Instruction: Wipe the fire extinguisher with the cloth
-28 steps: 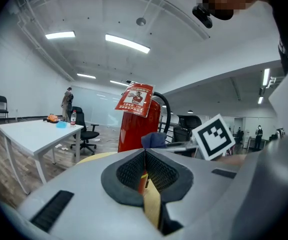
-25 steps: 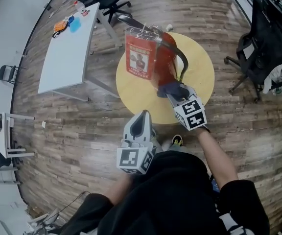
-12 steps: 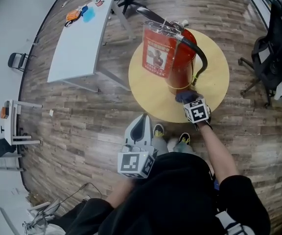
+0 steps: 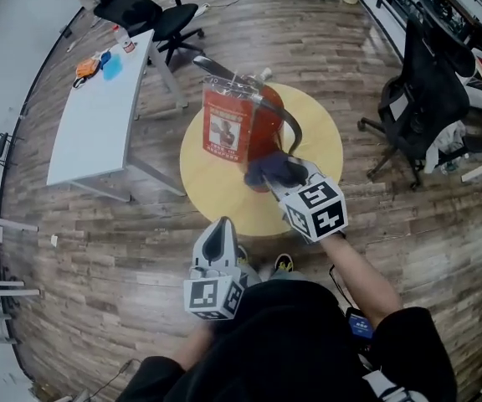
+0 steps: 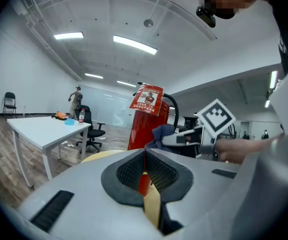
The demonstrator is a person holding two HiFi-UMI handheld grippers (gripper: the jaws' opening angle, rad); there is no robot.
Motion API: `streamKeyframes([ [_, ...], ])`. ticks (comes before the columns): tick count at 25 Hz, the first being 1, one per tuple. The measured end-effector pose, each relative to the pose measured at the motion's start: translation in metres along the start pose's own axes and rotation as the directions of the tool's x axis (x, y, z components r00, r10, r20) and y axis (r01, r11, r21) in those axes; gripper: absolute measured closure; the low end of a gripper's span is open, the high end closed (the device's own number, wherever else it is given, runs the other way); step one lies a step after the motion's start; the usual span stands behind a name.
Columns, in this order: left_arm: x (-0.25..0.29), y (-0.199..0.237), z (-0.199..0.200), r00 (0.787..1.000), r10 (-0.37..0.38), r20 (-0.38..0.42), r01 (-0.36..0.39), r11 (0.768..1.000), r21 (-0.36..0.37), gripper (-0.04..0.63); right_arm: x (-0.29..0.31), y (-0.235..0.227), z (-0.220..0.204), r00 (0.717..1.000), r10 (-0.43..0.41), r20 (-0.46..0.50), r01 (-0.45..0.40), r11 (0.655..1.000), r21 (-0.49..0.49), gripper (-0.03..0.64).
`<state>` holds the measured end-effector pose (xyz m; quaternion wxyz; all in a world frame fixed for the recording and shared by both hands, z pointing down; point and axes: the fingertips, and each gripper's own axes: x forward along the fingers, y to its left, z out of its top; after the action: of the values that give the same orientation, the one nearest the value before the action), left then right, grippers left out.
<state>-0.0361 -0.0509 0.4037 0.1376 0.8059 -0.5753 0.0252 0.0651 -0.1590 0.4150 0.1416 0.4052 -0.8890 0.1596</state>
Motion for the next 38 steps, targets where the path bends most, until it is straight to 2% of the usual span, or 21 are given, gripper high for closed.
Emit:
streamKeyframes([
  [3, 0.004, -0.008, 0.005, 0.999, -0.033, 0.016, 0.033, 0.999, -0.006, 0.572, -0.023, 0.012, 0.052, 0.998, 0.035, 0.059, -0.037, 0.999, 0.035, 0.469],
  [5, 0.007, -0.010, 0.009, 0.999, -0.045, 0.027, 0.046, 0.999, -0.009, 0.572, -0.030, 0.015, 0.070, 0.997, 0.048, 0.060, -0.050, 0.998, 0.037, 0.469],
  [12, 0.008, -0.010, 0.017, 0.997, -0.053, 0.048, 0.054, 0.998, -0.013, 0.572, -0.022, 0.009, 0.047, 1.000, 0.015, 0.027, -0.015, 1.000, -0.008, 0.469],
  [15, 0.002, -0.002, 0.013, 0.999, -0.027, 0.035, 0.028, 0.999, -0.019, 0.572, -0.006, 0.005, 0.010, 0.999, -0.003, -0.033, 0.002, 1.000, -0.031, 0.469],
  [18, -0.003, 0.006, 0.004, 1.000, 0.002, 0.008, -0.002, 1.000, -0.020, 0.572, 0.018, -0.005, -0.048, 0.991, -0.014, -0.130, 0.010, 0.999, -0.032, 0.469],
  [22, -0.005, 0.011, -0.006, 0.999, 0.023, -0.039, -0.023, 1.000, -0.006, 0.572, 0.047, -0.029, -0.130, 0.972, -0.041, -0.230, 0.049, 0.998, 0.031, 0.469],
  [28, -0.016, 0.032, -0.015, 0.991, 0.100, -0.085, -0.098, 0.995, 0.020, 0.572, 0.085, -0.040, -0.201, 0.948, -0.041, -0.316, 0.063, 0.996, 0.061, 0.468],
  [31, -0.021, 0.036, -0.016, 0.988, 0.119, -0.098, -0.117, 0.993, 0.033, 0.572, 0.098, -0.038, -0.220, 0.946, -0.008, -0.325, 0.065, 0.984, 0.166, 0.468],
  [33, -0.024, 0.038, -0.018, 0.986, 0.129, -0.106, -0.125, 0.991, 0.037, 0.572, 0.102, -0.033, -0.222, 0.953, 0.005, -0.303, 0.088, 0.952, 0.292, 0.468],
  [35, -0.025, 0.038, -0.019, 0.986, 0.129, -0.108, -0.126, 0.991, 0.039, 0.572, 0.104, -0.028, -0.223, 0.965, 0.031, -0.261, 0.093, 0.889, 0.449, 0.468],
  [36, -0.024, 0.036, -0.019, 0.986, 0.127, -0.108, -0.123, 0.992, 0.040, 0.572, 0.105, -0.024, -0.222, 0.972, 0.055, -0.228, 0.080, 0.835, 0.544, 0.468],
  [38, -0.023, 0.034, -0.019, 0.987, 0.123, -0.105, -0.119, 0.992, 0.043, 0.572, 0.112, -0.013, -0.217, 0.985, 0.103, -0.136, 0.026, 0.695, 0.718, 0.468],
])
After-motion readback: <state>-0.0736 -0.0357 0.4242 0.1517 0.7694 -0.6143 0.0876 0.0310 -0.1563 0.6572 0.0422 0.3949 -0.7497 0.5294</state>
